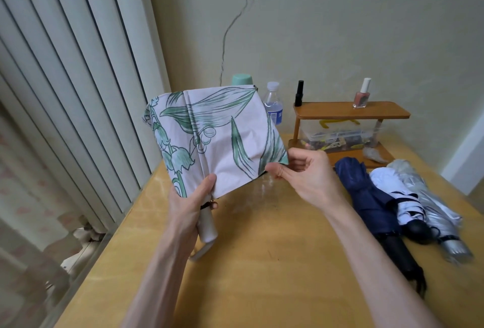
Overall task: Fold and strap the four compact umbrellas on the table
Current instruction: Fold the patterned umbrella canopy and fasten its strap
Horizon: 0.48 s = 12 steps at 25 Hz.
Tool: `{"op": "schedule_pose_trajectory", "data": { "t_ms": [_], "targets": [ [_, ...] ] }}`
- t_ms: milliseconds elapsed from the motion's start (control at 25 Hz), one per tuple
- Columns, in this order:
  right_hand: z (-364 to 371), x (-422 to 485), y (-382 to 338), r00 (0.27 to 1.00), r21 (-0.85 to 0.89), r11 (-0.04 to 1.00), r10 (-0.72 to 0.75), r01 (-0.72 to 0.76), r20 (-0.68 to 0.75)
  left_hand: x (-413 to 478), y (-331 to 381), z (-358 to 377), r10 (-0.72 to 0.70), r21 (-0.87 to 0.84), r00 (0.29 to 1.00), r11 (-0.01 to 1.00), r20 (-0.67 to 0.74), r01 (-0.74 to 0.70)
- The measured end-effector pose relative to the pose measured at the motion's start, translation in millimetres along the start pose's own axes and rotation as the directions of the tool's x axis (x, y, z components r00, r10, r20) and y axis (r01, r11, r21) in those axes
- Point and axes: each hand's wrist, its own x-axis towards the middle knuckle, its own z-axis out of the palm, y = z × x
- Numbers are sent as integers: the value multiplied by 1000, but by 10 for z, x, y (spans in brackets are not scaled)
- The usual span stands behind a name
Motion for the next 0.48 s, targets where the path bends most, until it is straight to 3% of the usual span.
{"op": "schedule_pose_trajectory", "data": {
  "t_ms": [120,280,360,480],
  "targets": [
    [-35,7,-15,999,21,999,-26,26,28,1,-3,-2,1,-2,1000,1000,-12,-1],
    [18,6,-73,999,42,999,14,-12,-38,-9,-4,9,-19,-14,1000,1000,-22,19],
    [90,-2,-92,993,32,999,-9,13,-119,-19,-5,26,-36,-6,998,999,-42,35],
    [184,-34,-50,950,-141,989,-92,52,-299,-33,-30,44,-15,23,1000,1000,-28,16]
  ]
}}
